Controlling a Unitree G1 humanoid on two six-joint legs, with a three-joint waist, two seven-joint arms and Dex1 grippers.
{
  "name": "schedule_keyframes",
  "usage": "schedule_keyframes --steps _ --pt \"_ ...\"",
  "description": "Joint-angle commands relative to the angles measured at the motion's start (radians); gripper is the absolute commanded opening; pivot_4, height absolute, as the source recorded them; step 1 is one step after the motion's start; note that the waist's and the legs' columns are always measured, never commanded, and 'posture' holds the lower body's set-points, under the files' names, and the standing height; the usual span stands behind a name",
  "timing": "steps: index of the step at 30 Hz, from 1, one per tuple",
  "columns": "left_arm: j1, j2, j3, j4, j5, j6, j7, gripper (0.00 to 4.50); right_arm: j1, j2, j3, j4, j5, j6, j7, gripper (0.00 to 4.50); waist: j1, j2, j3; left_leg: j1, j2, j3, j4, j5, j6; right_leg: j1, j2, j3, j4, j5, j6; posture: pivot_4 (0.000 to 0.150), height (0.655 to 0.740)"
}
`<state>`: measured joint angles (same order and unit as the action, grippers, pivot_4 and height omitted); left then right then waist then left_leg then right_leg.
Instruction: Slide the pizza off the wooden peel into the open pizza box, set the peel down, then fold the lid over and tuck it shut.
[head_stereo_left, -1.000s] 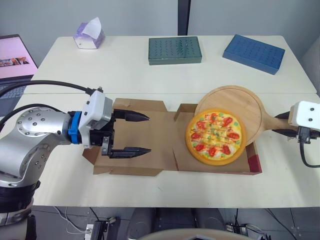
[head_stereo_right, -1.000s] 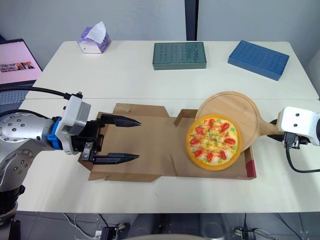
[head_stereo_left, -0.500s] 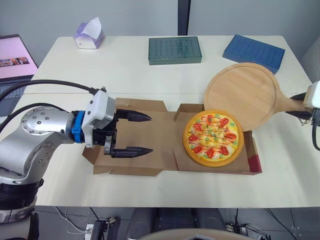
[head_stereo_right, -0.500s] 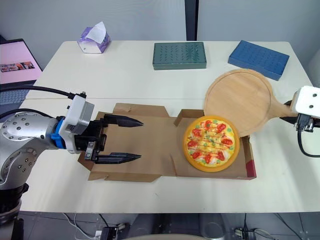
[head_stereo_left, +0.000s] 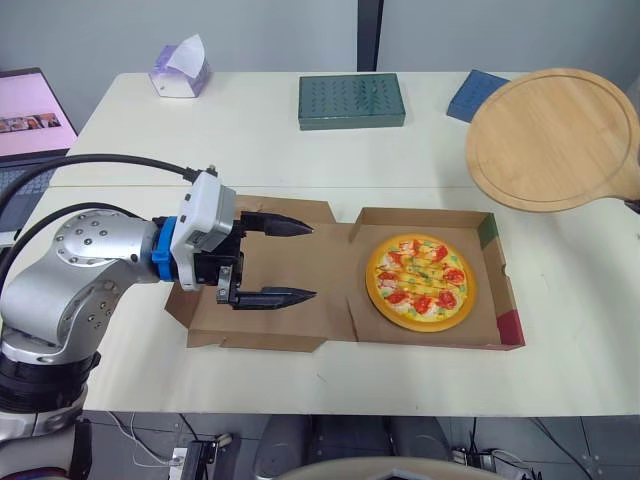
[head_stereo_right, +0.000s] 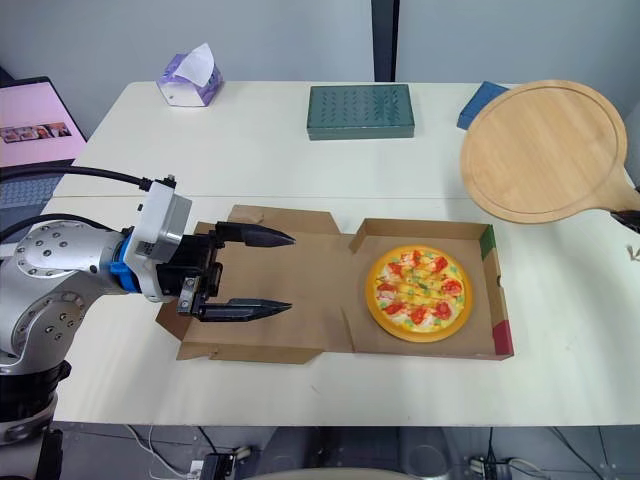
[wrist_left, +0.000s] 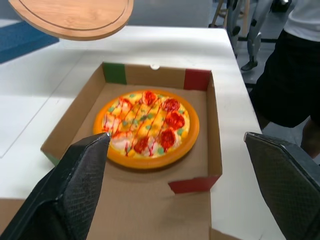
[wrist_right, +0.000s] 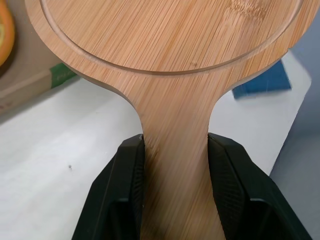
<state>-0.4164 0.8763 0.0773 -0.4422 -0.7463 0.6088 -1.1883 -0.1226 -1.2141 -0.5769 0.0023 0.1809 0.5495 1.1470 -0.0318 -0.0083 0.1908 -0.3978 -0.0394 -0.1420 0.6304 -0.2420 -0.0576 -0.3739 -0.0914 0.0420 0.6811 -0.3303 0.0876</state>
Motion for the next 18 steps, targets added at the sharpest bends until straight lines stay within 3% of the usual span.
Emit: schedule_keyframes --steps 1,7,18 --pt "-0.037 -0.019 0.011 -0.031 -0.037 0.013 0.028 4.50 0.030 0.050 -0.105 -0.047 0.036 0.083 -0.063 1.56 0.000 0.000 0.000 0.000 0.000 0.000 0.000 0.000 0.000 0.000 0.000 0.000 0.000 0.000 0.000 0.150 0.7400" --pt "-0.087 -0.049 0.001 -0.031 -0.052 0.041 0.069 4.50 0.068 0.189 -0.100 -0.080 0.067 0.190 -0.191 1.56 -0.007 0.001 0.000 0.001 0.000 0.002 0.001 0.000 0.000 0.000 0.000 0.002 0.001 0.001 0.001 0.150 0.7400" --pt "-0.101 -0.060 -0.006 -0.070 -0.121 0.069 0.044 4.50 -0.010 0.249 0.045 0.088 0.069 0.183 -0.322 1.56 -0.005 0.001 0.000 0.001 0.000 0.002 0.001 0.000 0.000 0.000 0.000 0.002 0.000 0.001 0.001 0.150 0.7400"
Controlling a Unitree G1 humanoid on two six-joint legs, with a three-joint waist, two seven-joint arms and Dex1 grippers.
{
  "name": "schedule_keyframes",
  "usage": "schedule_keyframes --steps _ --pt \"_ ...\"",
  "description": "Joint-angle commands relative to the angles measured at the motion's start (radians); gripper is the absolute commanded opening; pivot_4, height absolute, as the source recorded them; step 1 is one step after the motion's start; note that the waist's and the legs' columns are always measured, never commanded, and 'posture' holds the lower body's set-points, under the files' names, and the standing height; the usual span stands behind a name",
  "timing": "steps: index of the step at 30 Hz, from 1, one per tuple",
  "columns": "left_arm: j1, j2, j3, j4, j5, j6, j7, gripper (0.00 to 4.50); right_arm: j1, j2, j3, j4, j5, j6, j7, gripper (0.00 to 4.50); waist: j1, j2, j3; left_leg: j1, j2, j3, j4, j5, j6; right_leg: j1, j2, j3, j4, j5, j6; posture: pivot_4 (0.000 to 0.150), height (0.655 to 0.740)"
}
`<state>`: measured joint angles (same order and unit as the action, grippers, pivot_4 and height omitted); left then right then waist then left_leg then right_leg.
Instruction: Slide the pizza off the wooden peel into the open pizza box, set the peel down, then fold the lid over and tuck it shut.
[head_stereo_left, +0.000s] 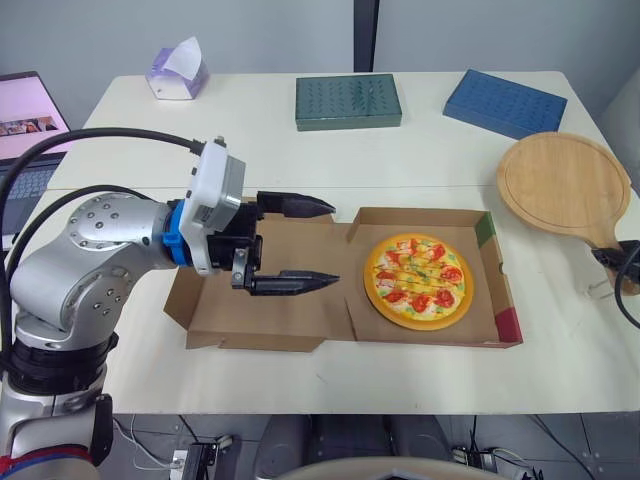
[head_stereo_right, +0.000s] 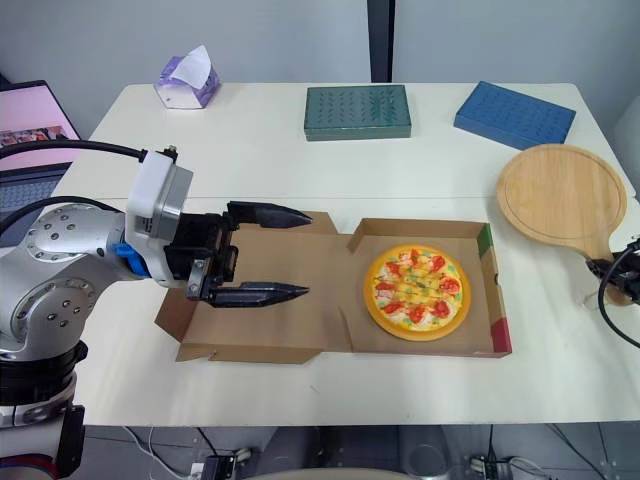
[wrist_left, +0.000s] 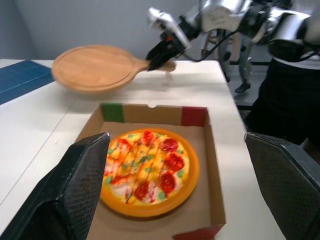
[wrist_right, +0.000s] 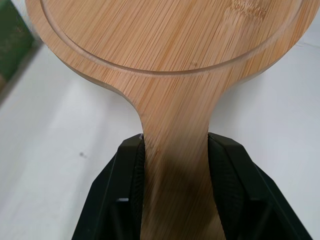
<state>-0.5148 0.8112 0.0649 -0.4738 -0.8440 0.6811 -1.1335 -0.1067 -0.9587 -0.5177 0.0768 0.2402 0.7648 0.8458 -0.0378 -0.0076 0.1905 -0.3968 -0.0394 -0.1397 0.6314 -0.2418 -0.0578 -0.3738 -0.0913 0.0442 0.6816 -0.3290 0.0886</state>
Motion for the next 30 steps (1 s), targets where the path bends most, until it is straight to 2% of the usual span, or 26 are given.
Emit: schedule_keyframes --steps 1,13,15,16,22,27,30 --pt "-0.002 0.005 0.005 -0.041 -0.024 -0.004 -0.012 4.50 -0.034 -0.001 -0.011 0.029 0.014 -0.030 -0.031 1.56 0.003 0.000 0.000 0.000 0.000 0.000 0.000 0.000 0.000 0.000 0.000 0.000 0.000 0.000 0.000 0.150 0.7400" --pt "-0.010 -0.013 -0.011 -0.042 -0.016 -0.008 -0.002 4.50 -0.073 0.033 -0.005 0.143 0.052 0.010 -0.116 1.56 0.003 0.000 0.000 0.000 0.000 0.001 0.000 0.000 0.000 0.000 0.000 0.000 0.000 0.000 0.000 0.150 0.7400" --pt "-0.011 -0.014 -0.011 -0.041 -0.015 -0.009 -0.002 4.50 -0.066 0.039 -0.020 0.140 0.059 -0.005 -0.120 2.27 0.003 0.000 0.000 0.000 0.000 0.001 0.000 0.000 0.000 0.000 0.000 0.000 0.000 0.000 0.000 0.150 0.7400" --pt "-0.011 -0.014 -0.011 -0.041 -0.014 -0.010 -0.002 4.50 -0.063 0.037 -0.029 0.141 0.061 -0.006 -0.127 2.47 0.003 0.000 0.000 0.000 0.000 0.001 0.000 0.000 0.000 0.000 0.000 0.000 0.000 0.000 0.000 0.150 0.7400" --pt "0.009 -0.006 0.003 -0.046 -0.005 -0.013 0.015 4.50 0.036 -0.029 -0.100 0.088 0.116 -0.002 -0.028 4.45 0.006 0.000 0.000 0.000 0.000 0.000 0.000 0.000 0.000 0.001 0.000 0.000 0.000 0.000 0.000 0.150 0.7400" --pt "0.049 0.007 0.046 -0.052 -0.005 -0.009 0.060 4.50 0.122 -0.079 -0.140 -0.053 0.143 -0.082 0.083 4.45 0.002 0.000 0.000 0.001 0.000 0.001 0.000 0.000 0.000 0.001 0.000 0.000 0.000 0.000 0.000 0.150 0.7400" --pt "0.060 -0.070 0.101 -0.051 -0.036 0.001 0.217 4.50 0.106 -0.073 -0.123 -0.157 0.173 -0.128 0.110 4.45 -0.003 0.000 0.000 0.002 0.001 0.001 0.000 0.000 0.000 0.001 0.001 0.001 0.000 0.000 0.000 0.150 0.7400"
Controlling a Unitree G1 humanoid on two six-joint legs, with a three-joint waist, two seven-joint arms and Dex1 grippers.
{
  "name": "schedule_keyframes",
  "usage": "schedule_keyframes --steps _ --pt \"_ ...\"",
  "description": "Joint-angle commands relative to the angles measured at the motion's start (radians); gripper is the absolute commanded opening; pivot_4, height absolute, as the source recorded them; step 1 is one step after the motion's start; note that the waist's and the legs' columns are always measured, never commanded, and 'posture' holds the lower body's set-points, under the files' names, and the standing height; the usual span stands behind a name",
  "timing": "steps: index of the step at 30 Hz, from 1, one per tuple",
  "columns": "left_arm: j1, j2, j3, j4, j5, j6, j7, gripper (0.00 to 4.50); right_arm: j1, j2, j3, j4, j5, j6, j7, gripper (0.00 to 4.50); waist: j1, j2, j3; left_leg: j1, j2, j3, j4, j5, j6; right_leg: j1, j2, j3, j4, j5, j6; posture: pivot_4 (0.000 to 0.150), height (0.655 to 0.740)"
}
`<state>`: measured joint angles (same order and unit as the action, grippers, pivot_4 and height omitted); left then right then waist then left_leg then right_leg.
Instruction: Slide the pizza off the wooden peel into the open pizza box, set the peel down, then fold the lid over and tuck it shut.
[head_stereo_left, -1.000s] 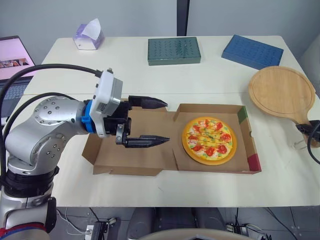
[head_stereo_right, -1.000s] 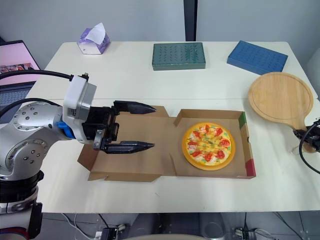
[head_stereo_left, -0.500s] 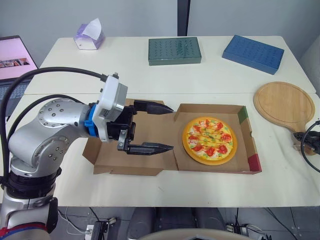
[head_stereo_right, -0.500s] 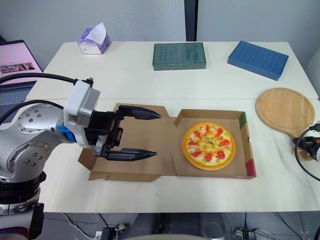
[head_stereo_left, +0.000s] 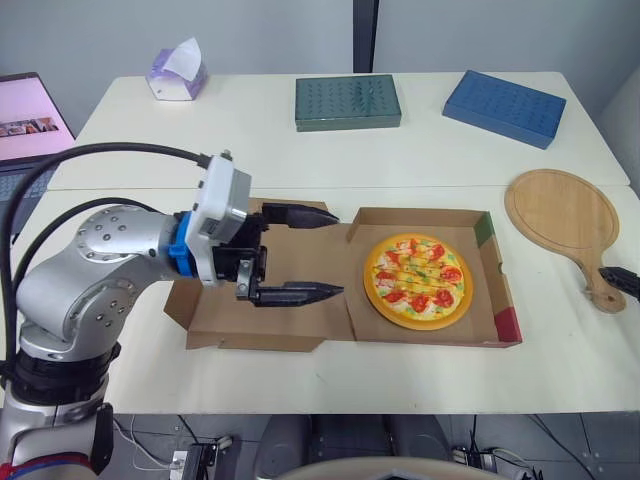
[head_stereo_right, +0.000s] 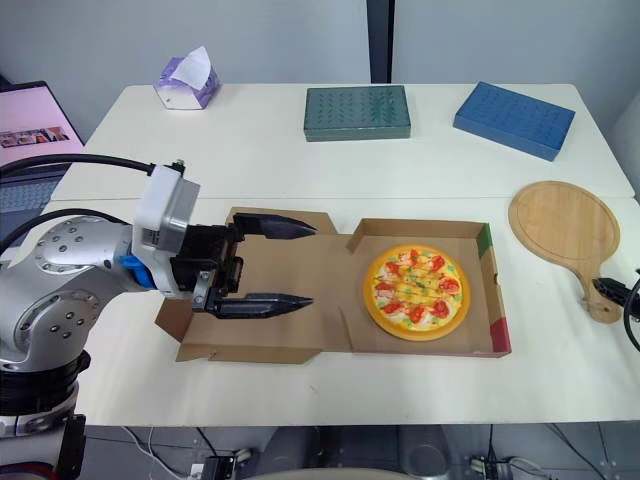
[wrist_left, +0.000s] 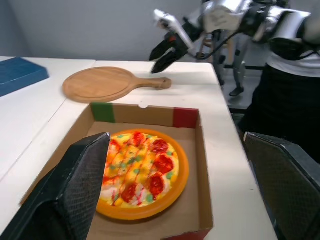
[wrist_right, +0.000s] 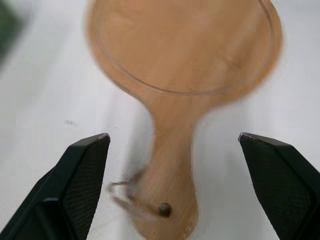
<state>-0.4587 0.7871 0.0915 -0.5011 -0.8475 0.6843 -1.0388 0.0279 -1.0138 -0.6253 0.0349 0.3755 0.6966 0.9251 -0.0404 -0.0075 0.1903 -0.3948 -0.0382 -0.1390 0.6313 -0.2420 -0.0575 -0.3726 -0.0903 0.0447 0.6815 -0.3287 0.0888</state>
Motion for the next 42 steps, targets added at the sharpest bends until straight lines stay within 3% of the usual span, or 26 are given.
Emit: schedule_keyframes --steps 1,5,9,13,21,27,32,42 --pt "0.027 -0.060 0.089 -0.037 -0.044 0.008 0.159 4.50 -0.057 0.002 0.003 -0.143 0.047 -0.110 0.036 4.45 -0.001 0.000 0.000 0.000 0.000 0.000 0.000 0.000 0.000 0.000 0.000 0.000 0.000 0.000 0.000 0.150 0.7400" --pt "0.158 -0.090 0.146 -0.105 -0.054 0.022 0.277 4.50 -0.133 0.050 0.105 -0.242 0.080 -0.262 0.102 4.45 -0.006 -0.001 0.000 0.001 0.000 0.000 0.000 0.000 0.000 0.001 0.000 0.000 0.000 0.000 0.000 0.150 0.7400" --pt "0.259 -0.140 0.227 -0.157 -0.107 0.037 0.431 4.50 -0.213 0.042 0.240 -0.293 0.115 -0.304 0.194 4.45 0.004 -0.002 0.000 -0.001 0.000 -0.001 0.001 0.000 0.000 0.000 0.000 0.000 -0.001 0.000 0.000 0.150 0.7400" --pt "0.455 -0.192 0.333 -0.256 -0.219 0.058 0.583 4.50 -0.408 0.039 0.432 -0.320 0.168 -0.260 0.308 4.45 0.005 -0.001 0.000 0.000 0.000 0.000 0.002 0.000 0.000 0.000 0.000 0.001 -0.001 0.001 0.000 0.150 0.7400" --pt "0.979 -0.290 0.486 -0.435 -0.497 0.007 0.769 4.50 -0.636 0.115 0.625 -0.232 0.156 -0.316 0.462 4.45 0.015 -0.009 -0.003 -0.001 0.001 -0.002 0.001 0.000 0.000 0.000 0.000 0.000 -0.002 0.002 -0.001 0.150 0.7400" --pt "1.354 -0.416 0.459 -0.432 -0.791 -0.068 0.841 4.50 -0.660 0.158 0.695 -0.165 0.100 -0.396 0.512 4.45 0.015 -0.011 -0.004 -0.001 0.001 0.000 0.002 0.000 0.000 0.001 -0.001 0.001 -0.004 0.002 -0.002 0.150 0.7400" --pt "1.409 -0.480 0.374 -0.363 -0.857 -0.121 0.937 4.50 -0.682 0.171 0.703 -0.156 0.099 -0.399 0.524 4.45 0.018 -0.009 -0.004 -0.001 0.001 0.000 0.001 -0.001 0.000 0.000 -0.001 0.000 -0.004 0.001 -0.002 0.150 0.7400" --pt "1.258 -0.577 0.266 -0.240 -0.890 -0.246 1.152 4.50 -0.678 0.154 0.692 -0.179 0.106 -0.381 0.517 4.45 0.016 -0.010 -0.004 -0.001 0.000 0.001 0.001 -0.001 0.000 0.001 -0.001 0.001 -0.005 0.002 -0.002 0.150 0.7400"
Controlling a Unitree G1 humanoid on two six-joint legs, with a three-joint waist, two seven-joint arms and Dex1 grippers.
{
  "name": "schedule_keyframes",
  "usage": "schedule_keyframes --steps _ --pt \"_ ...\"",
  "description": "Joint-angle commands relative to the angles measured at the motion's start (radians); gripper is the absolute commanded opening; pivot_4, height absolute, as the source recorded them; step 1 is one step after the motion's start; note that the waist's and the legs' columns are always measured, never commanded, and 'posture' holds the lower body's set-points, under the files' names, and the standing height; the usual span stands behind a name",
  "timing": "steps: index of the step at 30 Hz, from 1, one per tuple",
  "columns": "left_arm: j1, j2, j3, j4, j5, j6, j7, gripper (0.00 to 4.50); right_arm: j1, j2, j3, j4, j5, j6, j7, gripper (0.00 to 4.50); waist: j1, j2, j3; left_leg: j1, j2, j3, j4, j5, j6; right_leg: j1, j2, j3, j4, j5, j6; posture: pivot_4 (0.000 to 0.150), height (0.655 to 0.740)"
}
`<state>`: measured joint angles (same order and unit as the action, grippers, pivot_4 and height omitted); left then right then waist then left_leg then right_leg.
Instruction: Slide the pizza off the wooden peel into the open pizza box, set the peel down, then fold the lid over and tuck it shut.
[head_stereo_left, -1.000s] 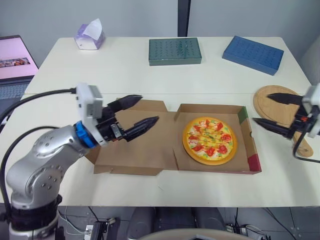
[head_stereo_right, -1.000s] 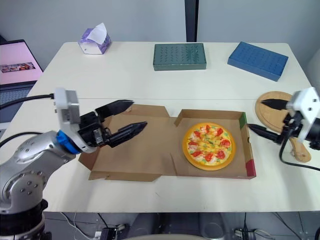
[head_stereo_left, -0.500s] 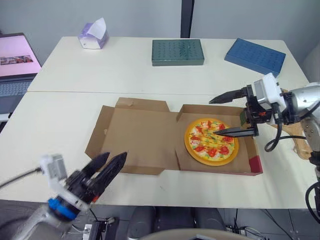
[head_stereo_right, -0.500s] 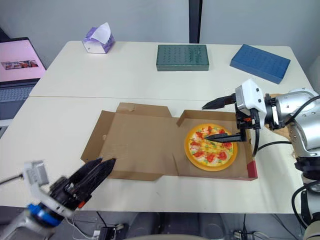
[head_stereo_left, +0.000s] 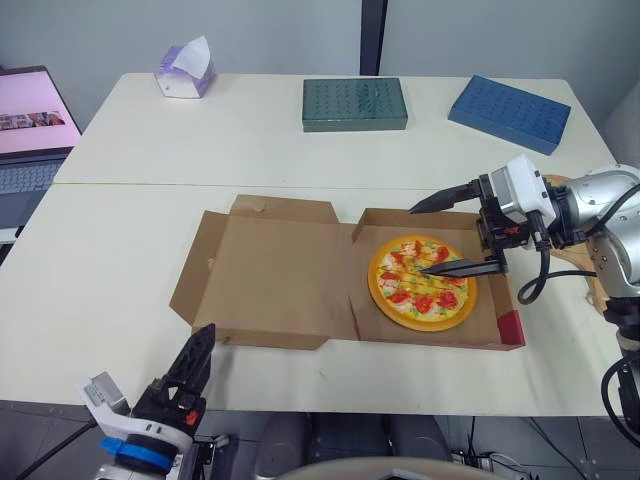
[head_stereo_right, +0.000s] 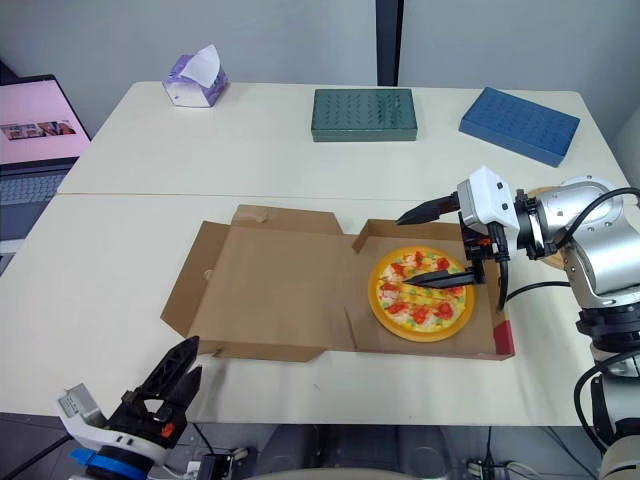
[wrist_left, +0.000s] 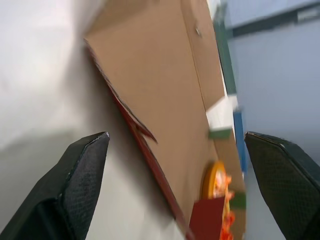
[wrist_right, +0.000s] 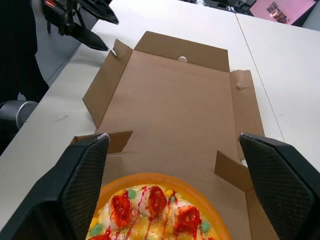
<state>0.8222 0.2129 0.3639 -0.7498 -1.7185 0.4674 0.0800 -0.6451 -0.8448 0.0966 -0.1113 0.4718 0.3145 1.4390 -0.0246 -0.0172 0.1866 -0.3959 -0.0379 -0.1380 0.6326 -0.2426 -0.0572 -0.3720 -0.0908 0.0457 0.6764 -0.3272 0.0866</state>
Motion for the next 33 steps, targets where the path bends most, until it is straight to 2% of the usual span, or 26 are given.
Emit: schedule_keyframes --steps 1,4,7,19,20,29,33 --pt "-0.042 0.001 -0.012 0.017 -0.014 -0.032 0.044 4.50 -0.004 -0.016 -0.032 -0.037 0.012 0.005 0.001 4.45 0.000 0.000 0.000 0.000 0.000 0.000 0.000 0.000 0.000 0.000 0.000 0.000 0.000 0.000 0.000 0.150 0.7400" --pt "-0.090 0.000 -0.024 0.028 -0.011 -0.046 0.078 4.50 0.001 -0.024 -0.035 -0.044 0.013 0.009 0.000 4.45 0.000 0.000 0.000 0.000 0.000 0.000 0.000 0.000 0.000 0.000 0.000 0.000 0.000 0.000 0.000 0.150 0.7400" --pt "-0.115 -0.012 -0.026 0.044 -0.009 -0.065 0.108 3.95 0.005 -0.032 -0.037 -0.039 0.006 0.006 0.000 4.50 0.000 0.000 0.000 0.000 0.000 0.000 0.000 0.000 0.000 0.000 0.000 0.000 0.000 0.000 0.000 0.150 0.7400" --pt "-0.139 -0.028 -0.035 0.086 0.038 -0.075 0.105 0.15 0.016 -0.048 -0.049 -0.053 0.010 0.017 -0.012 4.50 0.000 0.000 0.000 0.000 0.000 0.000 0.000 0.000 0.000 0.000 0.000 0.000 0.000 0.000 0.000 0.150 0.7400" --pt "-0.143 -0.025 -0.032 0.080 0.039 -0.077 0.111 0.03 0.015 -0.047 -0.049 -0.053 0.009 0.017 -0.015 4.50 0.000 0.000 0.000 0.000 0.000 0.000 0.000 0.000 0.000 0.000 0.000 0.000 0.000 0.000 0.000 0.150 0.7400" --pt "-0.170 0.060 0.001 0.036 0.111 -0.067 0.098 0.03 0.017 -0.031 -0.044 -0.044 -0.033 0.013 -0.080 4.50 0.001 0.000 0.000 0.000 0.000 0.000 0.000 0.000 0.000 0.000 0.000 0.000 0.000 0.000 0.000 0.150 0.7400" --pt "-0.192 0.168 0.027 0.002 0.206 -0.044 0.028 0.03 0.014 -0.022 -0.042 -0.037 -0.068 0.024 -0.151 4.50 0.000 0.000 0.000 0.000 0.000 0.000 0.000 0.000 0.000 0.000 0.000 0.000 0.000 0.000 0.000 0.150 0.7400"
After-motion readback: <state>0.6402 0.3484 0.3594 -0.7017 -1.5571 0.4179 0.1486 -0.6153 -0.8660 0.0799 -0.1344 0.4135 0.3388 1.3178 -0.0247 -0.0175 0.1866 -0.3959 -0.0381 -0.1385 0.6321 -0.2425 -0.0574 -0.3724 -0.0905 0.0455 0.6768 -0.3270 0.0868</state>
